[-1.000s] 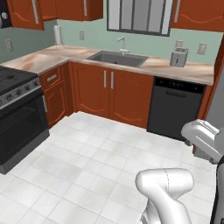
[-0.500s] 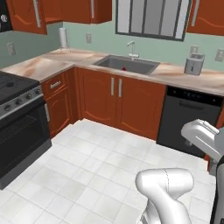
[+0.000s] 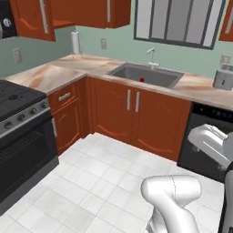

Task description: Open the cabinet directly in front. Then move the liquor and the mug to the dining counter with the candle on it.

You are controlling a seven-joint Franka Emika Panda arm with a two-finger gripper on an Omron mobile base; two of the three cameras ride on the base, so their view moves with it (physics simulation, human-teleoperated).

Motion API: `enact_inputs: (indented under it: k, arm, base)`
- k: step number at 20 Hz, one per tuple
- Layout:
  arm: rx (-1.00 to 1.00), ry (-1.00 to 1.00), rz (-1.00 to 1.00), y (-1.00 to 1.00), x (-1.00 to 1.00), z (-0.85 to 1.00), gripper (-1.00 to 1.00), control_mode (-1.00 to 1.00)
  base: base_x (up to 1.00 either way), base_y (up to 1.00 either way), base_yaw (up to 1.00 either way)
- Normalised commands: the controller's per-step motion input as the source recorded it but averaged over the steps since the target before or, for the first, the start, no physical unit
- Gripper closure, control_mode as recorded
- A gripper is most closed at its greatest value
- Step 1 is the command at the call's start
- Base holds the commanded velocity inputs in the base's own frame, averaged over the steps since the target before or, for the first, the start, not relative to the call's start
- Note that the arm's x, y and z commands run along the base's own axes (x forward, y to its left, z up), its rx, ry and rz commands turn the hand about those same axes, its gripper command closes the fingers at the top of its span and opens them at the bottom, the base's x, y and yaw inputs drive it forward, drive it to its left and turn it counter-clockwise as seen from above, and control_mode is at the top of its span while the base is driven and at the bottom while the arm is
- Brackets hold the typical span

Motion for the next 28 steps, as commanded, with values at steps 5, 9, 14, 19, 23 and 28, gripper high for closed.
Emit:
enact_inputs:
  k: [5, 9, 14, 19, 23, 28]
  arm:
    - [0.0, 0.0, 0.0, 0.0, 0.0, 0.0, -1.0, 1.0]
    - [0.0, 0.0, 0.0, 0.0, 0.0, 0.0, -1.0, 1.0]
    - [0.0, 0.0, 0.0, 0.0, 0.0, 0.0, -1.0, 1.0]
    - [0.0, 0.0, 0.0, 0.0, 0.0, 0.0, -1.0, 1.0]
    - [0.0, 0.0, 0.0, 0.0, 0.0, 0.0, -1.0, 1.0]
    - [0.0, 0.0, 0.0, 0.0, 0.0, 0.0, -1.0, 1.0]
  base:
    - [0.83, 0.0, 0.17]
    - [0.81, 0.0, 0.17]
    - [0.83, -0.02, 0.17]
    - [0.8, -0.07, 0.17]
    - [0.76, -0.08, 0.16]
    - [0.71, -0.07, 0.16]
